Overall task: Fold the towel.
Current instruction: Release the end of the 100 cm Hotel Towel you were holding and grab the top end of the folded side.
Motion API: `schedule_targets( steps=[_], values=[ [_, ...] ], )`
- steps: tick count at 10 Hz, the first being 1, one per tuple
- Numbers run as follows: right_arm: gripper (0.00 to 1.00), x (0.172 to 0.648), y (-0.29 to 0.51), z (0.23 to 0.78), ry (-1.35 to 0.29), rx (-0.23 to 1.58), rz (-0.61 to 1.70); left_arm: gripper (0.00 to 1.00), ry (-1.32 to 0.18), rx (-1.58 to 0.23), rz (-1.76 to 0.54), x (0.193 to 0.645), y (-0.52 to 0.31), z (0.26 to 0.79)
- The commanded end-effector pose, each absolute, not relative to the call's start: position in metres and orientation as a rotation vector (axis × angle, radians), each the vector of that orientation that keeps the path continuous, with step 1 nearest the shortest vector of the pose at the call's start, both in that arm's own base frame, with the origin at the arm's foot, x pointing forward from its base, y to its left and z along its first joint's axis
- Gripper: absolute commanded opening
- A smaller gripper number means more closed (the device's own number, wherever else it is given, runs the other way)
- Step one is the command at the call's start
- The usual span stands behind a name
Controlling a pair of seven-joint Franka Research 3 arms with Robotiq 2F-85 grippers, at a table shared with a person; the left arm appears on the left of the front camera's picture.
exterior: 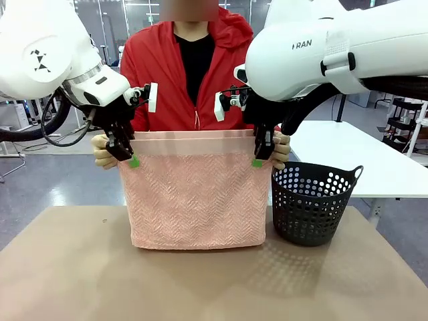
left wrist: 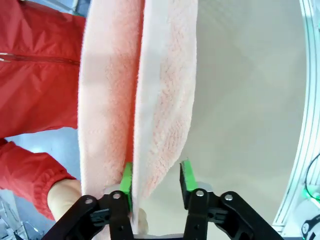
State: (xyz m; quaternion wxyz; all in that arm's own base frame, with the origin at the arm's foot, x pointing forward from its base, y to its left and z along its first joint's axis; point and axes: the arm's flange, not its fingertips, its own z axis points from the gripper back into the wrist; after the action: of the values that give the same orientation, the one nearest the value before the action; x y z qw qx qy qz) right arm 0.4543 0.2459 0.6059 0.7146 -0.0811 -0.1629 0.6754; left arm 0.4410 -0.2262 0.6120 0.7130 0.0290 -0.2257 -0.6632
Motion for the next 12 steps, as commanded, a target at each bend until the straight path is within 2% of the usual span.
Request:
schedule_targets(
  steps=[1,3,4,5,8,12],
  values=[
    [1.0,0.435,0.239,0.618,-0.431,-0.26,1.498,1.0,-0.606,0.14,-1.477,0.421,-0.219,0.625],
    [1.0,0.412,0.235,0.638,-0.521,-0.322,1.511,1.0,-0.699,0.215,-1.474,0.398,-0.215,0.646],
    [0.91,0.405,0.233,0.643,-0.556,-0.342,1.516,0.98,-0.746,0.237,-1.471,0.39,-0.214,0.651],
    [1.0,0.401,0.231,0.646,-0.582,-0.355,1.513,1.0,-0.773,0.268,-1.472,0.386,-0.214,0.653],
    [1.0,0.401,0.231,0.645,-0.61,-0.353,1.518,1.0,-0.781,0.302,-1.474,0.386,-0.217,0.651],
    [1.0,0.418,0.234,0.646,-0.59,-0.341,1.537,1.0,-0.723,0.226,-1.515,0.403,-0.224,0.659]
  ],
)
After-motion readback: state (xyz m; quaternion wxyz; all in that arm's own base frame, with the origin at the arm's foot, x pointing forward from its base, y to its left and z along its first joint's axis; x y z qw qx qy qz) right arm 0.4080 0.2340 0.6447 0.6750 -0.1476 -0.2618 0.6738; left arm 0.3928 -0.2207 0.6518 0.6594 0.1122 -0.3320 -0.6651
